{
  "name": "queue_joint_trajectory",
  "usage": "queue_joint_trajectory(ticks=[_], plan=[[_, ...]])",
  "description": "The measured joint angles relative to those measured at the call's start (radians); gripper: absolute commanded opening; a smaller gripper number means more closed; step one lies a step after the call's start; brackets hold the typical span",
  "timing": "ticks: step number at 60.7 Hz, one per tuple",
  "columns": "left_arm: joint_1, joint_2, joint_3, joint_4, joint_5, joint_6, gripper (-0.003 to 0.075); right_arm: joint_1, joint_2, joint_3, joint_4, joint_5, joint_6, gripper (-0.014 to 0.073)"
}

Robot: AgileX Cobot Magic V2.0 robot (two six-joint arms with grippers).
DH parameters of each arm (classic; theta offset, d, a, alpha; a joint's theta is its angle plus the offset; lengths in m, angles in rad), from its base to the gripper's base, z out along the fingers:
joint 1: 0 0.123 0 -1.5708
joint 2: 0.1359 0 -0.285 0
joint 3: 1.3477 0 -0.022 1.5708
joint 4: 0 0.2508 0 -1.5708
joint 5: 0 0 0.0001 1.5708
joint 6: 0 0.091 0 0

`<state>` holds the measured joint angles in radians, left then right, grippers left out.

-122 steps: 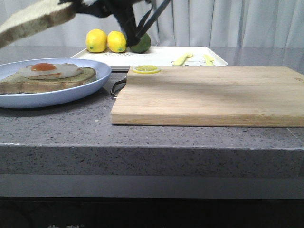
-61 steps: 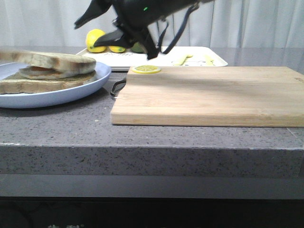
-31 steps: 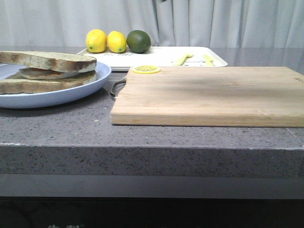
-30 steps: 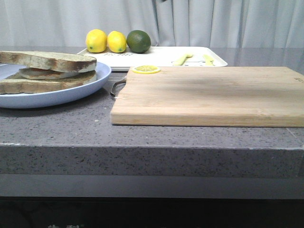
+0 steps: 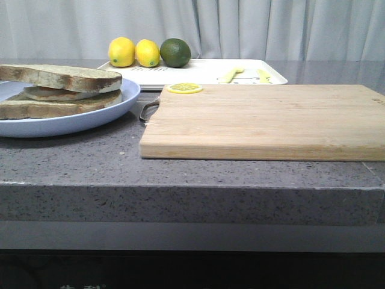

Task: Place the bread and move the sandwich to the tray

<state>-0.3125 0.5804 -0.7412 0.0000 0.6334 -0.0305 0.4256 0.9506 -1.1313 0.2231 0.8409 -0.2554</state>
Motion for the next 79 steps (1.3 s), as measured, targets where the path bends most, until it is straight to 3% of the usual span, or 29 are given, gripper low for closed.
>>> queue_joint_trajectory(ticks=[25, 45, 57, 71, 79], plan=[[0.0, 0.0, 0.0, 0.0, 0.0, 0.0, 0.042, 0.0, -0.323, 0.323, 0.021, -0.154, 0.0, 0.0363], [0.0, 0.008, 0.03, 0.015, 0.011, 0.0, 0.042, 0.0, -0.352, 0.346, 0.024, -0.173, 0.0, 0.0363], [0.012, 0.061, -0.007, 0.092, 0.116, -0.023, 0.042, 0.0, -0.352, 0.346, 0.024, -0.173, 0.0, 0.0363], [0.117, 0.222, -0.087, 0.138, 0.175, -0.037, 0.042, 0.0, -0.352, 0.346, 0.024, -0.173, 0.0, 0.0363], [0.226, 0.358, -0.135, 0.122, 0.184, -0.038, 0.042, 0.0, -0.352, 0.346, 0.024, -0.173, 0.0, 0.0363]])
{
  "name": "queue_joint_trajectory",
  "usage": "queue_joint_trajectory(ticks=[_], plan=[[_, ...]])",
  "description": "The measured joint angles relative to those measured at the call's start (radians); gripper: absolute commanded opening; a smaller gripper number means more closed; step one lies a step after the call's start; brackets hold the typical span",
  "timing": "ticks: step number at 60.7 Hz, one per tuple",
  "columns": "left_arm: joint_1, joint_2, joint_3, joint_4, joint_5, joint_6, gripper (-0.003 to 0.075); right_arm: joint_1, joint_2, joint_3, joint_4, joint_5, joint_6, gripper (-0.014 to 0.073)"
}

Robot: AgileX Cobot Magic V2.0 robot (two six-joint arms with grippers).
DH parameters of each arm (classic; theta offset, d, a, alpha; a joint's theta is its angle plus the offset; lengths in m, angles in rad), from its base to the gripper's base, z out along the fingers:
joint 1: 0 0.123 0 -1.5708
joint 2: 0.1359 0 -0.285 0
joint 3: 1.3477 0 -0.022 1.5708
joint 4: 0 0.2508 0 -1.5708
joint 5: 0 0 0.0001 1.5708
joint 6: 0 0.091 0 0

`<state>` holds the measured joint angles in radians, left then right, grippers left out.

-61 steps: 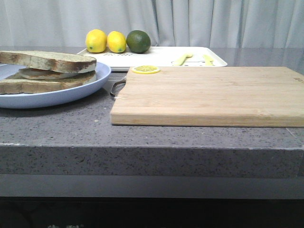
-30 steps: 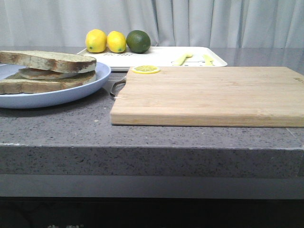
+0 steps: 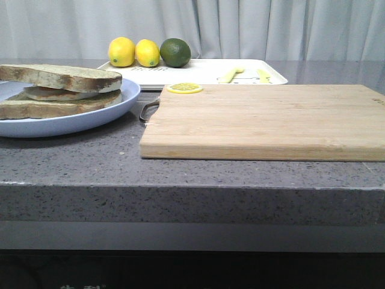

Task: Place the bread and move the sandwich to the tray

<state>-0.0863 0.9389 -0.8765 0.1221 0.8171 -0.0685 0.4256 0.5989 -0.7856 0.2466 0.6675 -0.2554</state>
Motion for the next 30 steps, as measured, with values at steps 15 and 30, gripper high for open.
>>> queue_joint_trajectory(ticks=[15, 30], plan=[[0.155, 0.247, -0.103, -0.247, 0.002, 0.1, 0.042, 0.0, 0.0, 0.0, 0.0, 0.0, 0.0, 0.0363], [0.168, 0.454, -0.221, -0.42, 0.0, 0.183, 0.042, 0.0, 0.0, 0.0, 0.001, 0.0, 0.0, 0.0363]])
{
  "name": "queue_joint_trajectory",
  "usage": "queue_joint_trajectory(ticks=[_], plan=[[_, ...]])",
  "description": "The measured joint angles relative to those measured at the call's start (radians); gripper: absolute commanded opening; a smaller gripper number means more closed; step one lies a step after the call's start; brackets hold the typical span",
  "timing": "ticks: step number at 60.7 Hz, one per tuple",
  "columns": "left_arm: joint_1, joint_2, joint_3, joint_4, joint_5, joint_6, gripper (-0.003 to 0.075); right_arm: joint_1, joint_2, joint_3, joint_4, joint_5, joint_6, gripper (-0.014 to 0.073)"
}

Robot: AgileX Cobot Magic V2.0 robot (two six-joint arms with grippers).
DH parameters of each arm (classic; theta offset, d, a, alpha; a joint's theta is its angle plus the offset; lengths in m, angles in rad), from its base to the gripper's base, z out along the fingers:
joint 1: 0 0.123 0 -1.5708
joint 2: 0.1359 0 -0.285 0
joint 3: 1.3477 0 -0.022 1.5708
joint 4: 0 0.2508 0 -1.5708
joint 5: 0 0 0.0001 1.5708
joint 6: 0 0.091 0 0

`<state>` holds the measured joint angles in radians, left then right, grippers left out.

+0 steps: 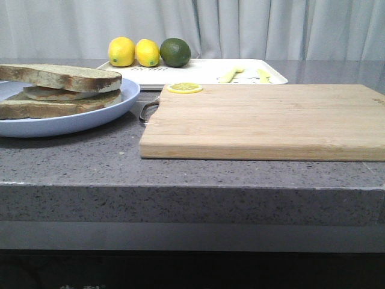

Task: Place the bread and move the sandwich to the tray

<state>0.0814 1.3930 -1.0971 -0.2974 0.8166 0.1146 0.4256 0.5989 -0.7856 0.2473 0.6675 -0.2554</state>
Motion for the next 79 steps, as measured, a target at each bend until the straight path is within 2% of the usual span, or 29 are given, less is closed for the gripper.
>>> queue_joint_trajectory(ticks=[18, 33, 38, 65, 70, 79], plan=[[0.0, 0.155, -0.1, -0.041, -0.002, 0.004, 0.042, 0.0, 0.0, 0.0, 0.0, 0.0, 0.0, 0.0363], [0.0, 0.238, -0.108, -0.069, -0.014, 0.005, 0.0418, 0.0, 0.0, 0.0, 0.0, 0.0, 0.0, 0.0363], [0.0, 0.255, -0.109, -0.08, -0.016, 0.009, 0.0383, 0.0, 0.0, 0.0, 0.0, 0.0, 0.0, 0.0363], [0.002, 0.261, -0.112, -0.151, -0.022, 0.043, 0.0024, 0.0, 0.0, 0.0, 0.0, -0.002, 0.002, 0.0363], [0.002, 0.261, -0.112, -0.166, -0.022, 0.05, -0.0019, 0.0, 0.0, 0.0, 0.0, -0.002, 0.002, 0.0363], [0.004, 0.258, -0.116, -0.182, -0.024, 0.054, -0.0018, 0.0, 0.0, 0.0, 0.0, -0.002, 0.002, 0.0363]])
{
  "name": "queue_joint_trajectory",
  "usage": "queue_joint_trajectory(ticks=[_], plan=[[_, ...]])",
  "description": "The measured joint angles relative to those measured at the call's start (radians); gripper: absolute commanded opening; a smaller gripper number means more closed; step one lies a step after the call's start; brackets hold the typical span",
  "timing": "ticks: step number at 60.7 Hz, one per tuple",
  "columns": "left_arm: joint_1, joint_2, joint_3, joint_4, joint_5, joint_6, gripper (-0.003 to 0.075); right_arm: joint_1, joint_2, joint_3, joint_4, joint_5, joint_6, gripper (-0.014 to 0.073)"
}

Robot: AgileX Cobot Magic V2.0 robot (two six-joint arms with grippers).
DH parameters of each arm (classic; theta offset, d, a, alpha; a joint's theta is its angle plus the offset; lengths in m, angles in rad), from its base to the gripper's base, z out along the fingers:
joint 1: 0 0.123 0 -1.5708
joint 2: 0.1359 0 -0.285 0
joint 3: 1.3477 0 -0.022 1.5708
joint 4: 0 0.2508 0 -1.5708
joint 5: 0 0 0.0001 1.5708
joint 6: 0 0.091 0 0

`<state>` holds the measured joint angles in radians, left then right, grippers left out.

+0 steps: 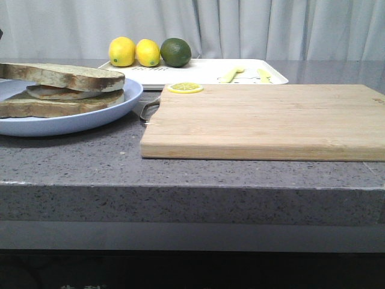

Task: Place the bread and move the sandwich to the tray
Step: 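Grasp the blue plate rim with the left gripper, then lift the plate and lower it onto the white tray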

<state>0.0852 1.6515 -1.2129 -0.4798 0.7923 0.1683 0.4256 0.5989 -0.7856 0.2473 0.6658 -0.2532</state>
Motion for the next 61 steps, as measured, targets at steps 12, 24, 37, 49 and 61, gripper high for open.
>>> queue_joint_trajectory(ticks=[12, 24, 37, 49, 61], plan=[[0.0, -0.024, -0.062, -0.018, 0.036, 0.026, -0.0018, 0.0, 0.0, 0.0, 0.0, 0.0, 0.0, 0.0363], [-0.002, -0.025, -0.151, -0.108, 0.058, 0.102, -0.0018, 0.0, 0.0, 0.0, 0.0, 0.0, 0.0, 0.0363], [-0.035, -0.002, -0.252, -0.194, -0.008, 0.12, -0.0018, 0.0, 0.0, 0.0, 0.0, 0.0, 0.0, 0.0363], [-0.081, 0.145, -0.408, -0.233, -0.013, 0.117, -0.0017, 0.0, 0.0, 0.0, 0.0, 0.0, 0.0, 0.0363], [-0.114, 0.326, -0.6, -0.235, -0.004, 0.05, -0.0017, 0.0, 0.0, 0.0, 0.0, 0.0, 0.002, 0.0363]])
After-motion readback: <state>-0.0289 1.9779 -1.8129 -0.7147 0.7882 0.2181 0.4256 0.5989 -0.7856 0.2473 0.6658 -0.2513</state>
